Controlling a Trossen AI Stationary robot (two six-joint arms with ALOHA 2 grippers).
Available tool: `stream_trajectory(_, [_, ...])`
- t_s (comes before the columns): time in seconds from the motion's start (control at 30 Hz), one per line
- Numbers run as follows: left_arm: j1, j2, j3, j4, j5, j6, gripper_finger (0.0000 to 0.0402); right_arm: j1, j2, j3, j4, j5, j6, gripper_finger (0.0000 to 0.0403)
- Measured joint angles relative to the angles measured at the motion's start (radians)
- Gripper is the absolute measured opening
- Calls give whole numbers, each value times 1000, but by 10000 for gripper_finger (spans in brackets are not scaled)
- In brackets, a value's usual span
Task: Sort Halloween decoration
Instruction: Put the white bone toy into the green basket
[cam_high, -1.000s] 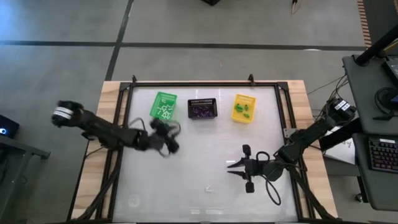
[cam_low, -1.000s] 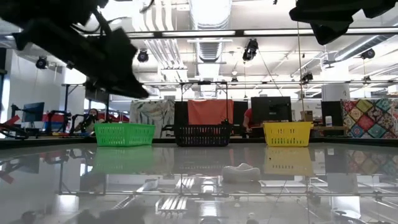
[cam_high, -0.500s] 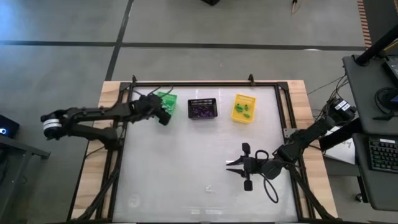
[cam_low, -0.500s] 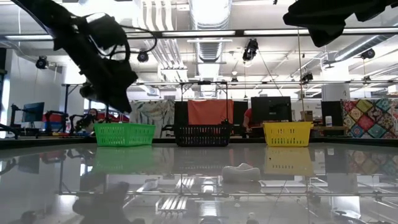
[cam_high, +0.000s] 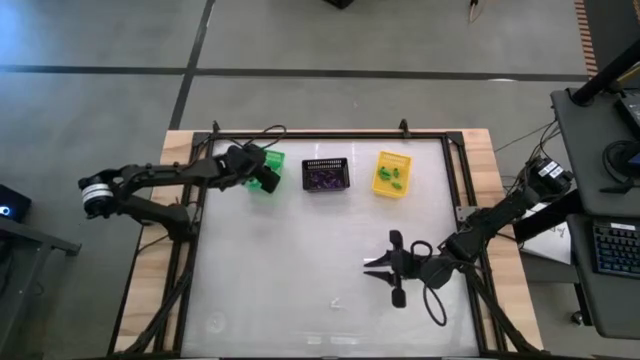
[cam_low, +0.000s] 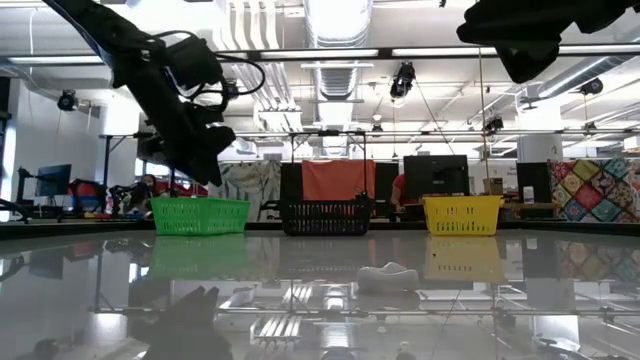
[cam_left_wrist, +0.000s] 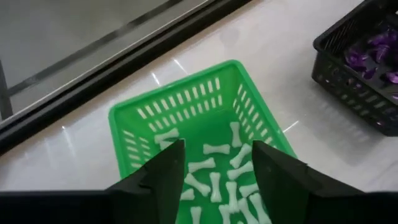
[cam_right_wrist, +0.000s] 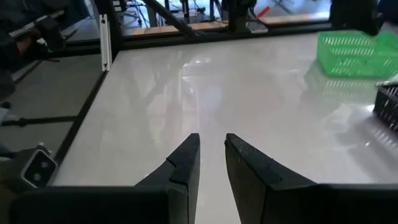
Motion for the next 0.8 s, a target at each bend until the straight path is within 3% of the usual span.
stream_trajectory(0.17, [-12,2,13,-2,-4,32,197,0,0,40,-79,-34,102,68])
stream_trajectory(0.33, [-97,-53,-2,32,-6,31,200,0,1,132,-260,-60,208,68])
stream_trajectory(0.5, [-279,-114,-17,105,-12,-6,193,0,1,194,-375,-81,262,68])
stream_trajectory(0.8, [-686,-137,-18,241,-228,-87,192,0,14,203,-378,-86,255,68])
